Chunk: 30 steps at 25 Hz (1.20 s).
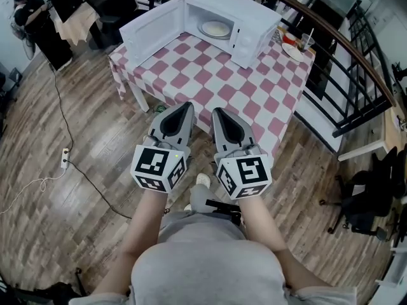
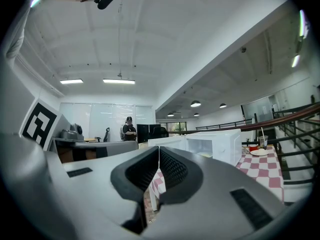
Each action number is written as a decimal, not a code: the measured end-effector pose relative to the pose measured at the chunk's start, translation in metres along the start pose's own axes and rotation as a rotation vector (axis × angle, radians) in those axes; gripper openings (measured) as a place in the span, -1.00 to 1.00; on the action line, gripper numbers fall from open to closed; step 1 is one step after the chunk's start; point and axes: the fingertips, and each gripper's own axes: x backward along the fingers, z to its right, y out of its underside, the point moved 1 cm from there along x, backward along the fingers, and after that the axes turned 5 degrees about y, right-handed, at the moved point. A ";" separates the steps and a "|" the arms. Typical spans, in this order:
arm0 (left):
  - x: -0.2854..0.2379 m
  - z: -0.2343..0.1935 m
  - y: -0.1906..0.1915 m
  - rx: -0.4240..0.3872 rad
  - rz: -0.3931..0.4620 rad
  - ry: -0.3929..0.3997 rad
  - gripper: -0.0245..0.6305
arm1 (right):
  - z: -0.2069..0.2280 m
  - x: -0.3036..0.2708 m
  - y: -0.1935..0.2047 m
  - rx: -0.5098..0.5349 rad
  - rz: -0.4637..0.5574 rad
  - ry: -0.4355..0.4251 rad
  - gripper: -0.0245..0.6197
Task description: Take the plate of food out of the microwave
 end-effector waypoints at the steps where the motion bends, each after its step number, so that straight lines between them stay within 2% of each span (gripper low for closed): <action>1: -0.001 -0.004 0.000 0.002 -0.001 -0.003 -0.92 | -0.001 -0.004 0.001 0.000 -0.004 -0.001 -0.84; 19: -0.056 -0.102 -0.005 0.017 -0.007 -0.017 -0.92 | 0.007 -0.108 0.012 -0.014 -0.027 0.017 -0.84; 30: -0.119 -0.143 -0.009 0.014 -0.035 0.058 -0.92 | 0.035 -0.176 0.013 -0.025 -0.031 0.063 -0.84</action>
